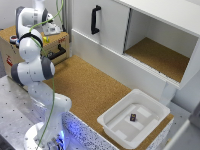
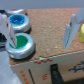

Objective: Push the green button to turn on the green light

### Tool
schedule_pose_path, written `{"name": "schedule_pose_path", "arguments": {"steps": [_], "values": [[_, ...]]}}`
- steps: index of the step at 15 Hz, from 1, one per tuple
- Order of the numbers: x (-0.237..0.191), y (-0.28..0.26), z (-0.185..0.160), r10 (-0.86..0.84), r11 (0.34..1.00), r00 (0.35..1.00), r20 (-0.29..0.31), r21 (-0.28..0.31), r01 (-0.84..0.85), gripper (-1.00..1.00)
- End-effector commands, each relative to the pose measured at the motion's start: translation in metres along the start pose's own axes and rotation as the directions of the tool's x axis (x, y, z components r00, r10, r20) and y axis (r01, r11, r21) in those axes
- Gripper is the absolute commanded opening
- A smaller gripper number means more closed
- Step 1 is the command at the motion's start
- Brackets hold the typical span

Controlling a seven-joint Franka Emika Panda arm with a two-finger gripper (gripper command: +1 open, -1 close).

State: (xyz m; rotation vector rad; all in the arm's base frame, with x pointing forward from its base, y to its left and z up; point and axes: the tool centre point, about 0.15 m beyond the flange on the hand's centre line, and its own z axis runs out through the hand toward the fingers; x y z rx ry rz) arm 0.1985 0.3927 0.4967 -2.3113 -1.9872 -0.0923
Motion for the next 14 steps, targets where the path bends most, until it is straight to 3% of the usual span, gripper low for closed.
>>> {"name": "schedule_pose_path", "arguments": {"steps": [1, 7, 14], "values": [[0.029, -0.028, -0.001, -0.135, 0.991, 0.979, 0.152, 0.045, 0.130, -1.00], [0.038, -0.053, 0.001, -0.190, 0.982, 0.975, 0.111, 0.005, 0.191, -1.00], [0.049, -0.038, 0.029, -0.201, 0.979, 0.970, 0.139, 0.052, 0.196, -1.00]]}}
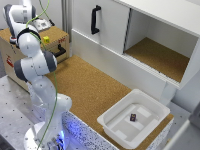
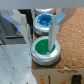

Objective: Push the green button to turn on the green light

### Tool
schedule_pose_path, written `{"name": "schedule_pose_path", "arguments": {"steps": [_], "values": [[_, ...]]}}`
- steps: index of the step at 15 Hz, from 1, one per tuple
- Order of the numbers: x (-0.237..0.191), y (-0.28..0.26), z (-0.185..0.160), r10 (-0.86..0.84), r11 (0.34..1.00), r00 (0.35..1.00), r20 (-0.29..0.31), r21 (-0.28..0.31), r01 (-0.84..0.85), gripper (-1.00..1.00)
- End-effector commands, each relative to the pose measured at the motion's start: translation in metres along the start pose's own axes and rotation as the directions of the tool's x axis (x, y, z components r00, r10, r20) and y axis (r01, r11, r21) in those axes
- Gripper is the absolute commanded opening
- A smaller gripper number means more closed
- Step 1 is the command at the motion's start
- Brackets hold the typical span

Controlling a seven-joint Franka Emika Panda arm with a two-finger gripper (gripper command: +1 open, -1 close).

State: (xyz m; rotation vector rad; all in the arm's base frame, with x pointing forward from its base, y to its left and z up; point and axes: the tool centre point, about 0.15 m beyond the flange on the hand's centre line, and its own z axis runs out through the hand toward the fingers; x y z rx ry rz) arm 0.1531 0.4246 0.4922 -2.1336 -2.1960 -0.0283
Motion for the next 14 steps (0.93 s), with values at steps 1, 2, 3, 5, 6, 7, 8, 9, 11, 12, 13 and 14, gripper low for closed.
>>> {"name": "schedule_pose_path", "arguments": {"steps": [1, 2, 3, 5, 6, 7, 8, 9, 11, 12, 13, 14], "values": [[0.024, 0.018, 0.022, -0.027, 0.999, 0.994, 0.101, 0.036, 0.024, -1.00], [0.025, 0.019, 0.025, -0.030, 0.998, 0.994, 0.102, 0.051, 0.025, -1.00], [0.027, 0.020, 0.030, -0.028, 0.998, 0.994, 0.105, 0.063, 0.021, -1.00], [0.031, 0.024, 0.039, -0.029, 0.997, 0.993, 0.111, 0.077, 0.020, -1.00], [0.034, 0.026, 0.042, -0.023, 0.997, 0.994, 0.110, 0.081, 0.014, -1.00], [0.036, 0.027, 0.046, -0.023, 0.997, 0.993, 0.118, 0.073, 0.014, -1.00], [0.037, 0.028, 0.052, -0.022, 0.997, 0.992, 0.127, 0.078, 0.012, -1.00], [0.038, 0.028, 0.060, -0.017, 0.998, 0.989, 0.147, 0.062, 0.007, -1.00], [0.037, 0.026, 0.059, 0.003, 1.000, 0.989, 0.146, 0.023, -0.006, -1.00], [0.035, 0.026, 0.049, 0.015, 0.999, 0.993, 0.119, 0.031, -0.019, -1.00], [0.030, 0.024, 0.030, 0.030, 1.000, 0.996, 0.080, 0.006, -0.031, -1.00], [0.024, 0.020, 0.008, 0.021, 1.000, 0.999, 0.044, -0.012, -0.020, -1.00]]}}
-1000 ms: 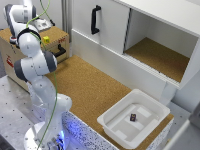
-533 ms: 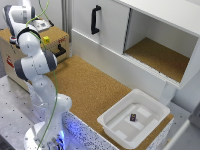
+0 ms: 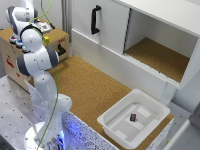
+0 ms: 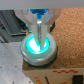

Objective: Push the green button to turn on the green light

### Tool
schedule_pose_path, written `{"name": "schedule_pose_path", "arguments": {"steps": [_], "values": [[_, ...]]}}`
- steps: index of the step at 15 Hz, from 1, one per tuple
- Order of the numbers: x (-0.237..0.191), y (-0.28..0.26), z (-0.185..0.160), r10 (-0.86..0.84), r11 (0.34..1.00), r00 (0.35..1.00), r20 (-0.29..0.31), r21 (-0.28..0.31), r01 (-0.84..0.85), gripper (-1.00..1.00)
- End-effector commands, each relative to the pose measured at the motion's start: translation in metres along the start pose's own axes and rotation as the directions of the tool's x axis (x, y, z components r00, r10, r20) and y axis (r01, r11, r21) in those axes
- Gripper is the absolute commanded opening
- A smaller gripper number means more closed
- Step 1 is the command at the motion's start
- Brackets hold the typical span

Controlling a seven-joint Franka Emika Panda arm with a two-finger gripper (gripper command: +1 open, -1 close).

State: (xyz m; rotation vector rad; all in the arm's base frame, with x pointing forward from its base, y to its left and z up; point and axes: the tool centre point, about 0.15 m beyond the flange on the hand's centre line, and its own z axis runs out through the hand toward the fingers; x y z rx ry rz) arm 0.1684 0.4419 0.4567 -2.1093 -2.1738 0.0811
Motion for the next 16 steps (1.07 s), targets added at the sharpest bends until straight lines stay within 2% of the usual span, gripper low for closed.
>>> {"name": "schedule_pose_path", "arguments": {"steps": [1, 2, 3, 6, 11, 13, 16], "values": [[0.004, -0.008, -0.048, -0.006, 0.993, 1.000, 0.000, -0.118, 0.005, -1.00], [-0.001, -0.013, -0.066, -0.008, 0.988, 1.000, -0.021, -0.155, 0.004, 1.00], [-0.005, -0.010, -0.073, 0.013, 0.987, 0.999, -0.039, -0.160, -0.019, 1.00], [-0.001, 0.012, -0.062, 0.068, 0.984, 0.997, -0.019, -0.166, -0.071, 1.00], [0.010, 0.058, -0.059, 0.088, 0.975, 0.996, -0.021, -0.205, -0.090, 1.00], [0.018, 0.079, -0.058, 0.069, 0.971, 0.998, 0.004, -0.230, -0.067, 1.00], [0.030, 0.118, -0.042, 0.073, 0.975, 0.996, 0.053, -0.216, -0.060, 1.00]]}}
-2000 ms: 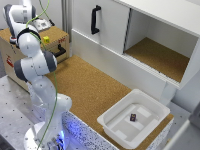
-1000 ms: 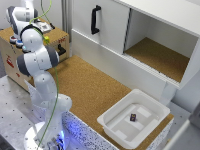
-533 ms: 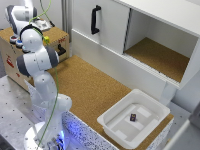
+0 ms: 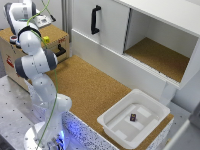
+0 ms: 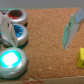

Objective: Push the green button to turn on the green light

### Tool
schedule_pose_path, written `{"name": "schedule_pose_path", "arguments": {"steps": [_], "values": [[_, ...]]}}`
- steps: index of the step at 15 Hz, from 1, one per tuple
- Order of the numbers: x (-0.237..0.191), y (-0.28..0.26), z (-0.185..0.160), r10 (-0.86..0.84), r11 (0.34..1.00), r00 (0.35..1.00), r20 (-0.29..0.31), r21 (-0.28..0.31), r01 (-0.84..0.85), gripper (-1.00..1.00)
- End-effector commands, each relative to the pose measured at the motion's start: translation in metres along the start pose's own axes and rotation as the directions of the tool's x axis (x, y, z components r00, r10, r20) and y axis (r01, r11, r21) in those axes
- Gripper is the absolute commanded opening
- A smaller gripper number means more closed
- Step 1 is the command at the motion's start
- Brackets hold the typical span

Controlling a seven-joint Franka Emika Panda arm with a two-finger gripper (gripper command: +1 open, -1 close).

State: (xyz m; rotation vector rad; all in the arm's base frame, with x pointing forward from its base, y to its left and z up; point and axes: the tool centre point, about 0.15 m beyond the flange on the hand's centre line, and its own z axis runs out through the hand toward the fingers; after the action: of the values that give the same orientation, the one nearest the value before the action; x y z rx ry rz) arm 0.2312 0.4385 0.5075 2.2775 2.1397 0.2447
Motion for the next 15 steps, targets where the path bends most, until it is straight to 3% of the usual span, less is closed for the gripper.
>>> {"name": "schedule_pose_path", "arguments": {"steps": [1, 4, 9, 15], "values": [[0.039, 0.062, 0.039, -0.038, 0.999, 0.991, 0.127, 0.033, 0.034, 1.00], [0.046, 0.089, 0.054, -0.010, 0.999, 0.988, 0.153, 0.042, 0.003, 1.00], [0.049, 0.137, 0.064, 0.073, 0.992, 0.987, 0.147, 0.089, -0.087, 1.00], [0.035, 0.129, 0.071, 0.055, 0.991, 0.981, 0.184, 0.111, -0.076, 1.00]]}}
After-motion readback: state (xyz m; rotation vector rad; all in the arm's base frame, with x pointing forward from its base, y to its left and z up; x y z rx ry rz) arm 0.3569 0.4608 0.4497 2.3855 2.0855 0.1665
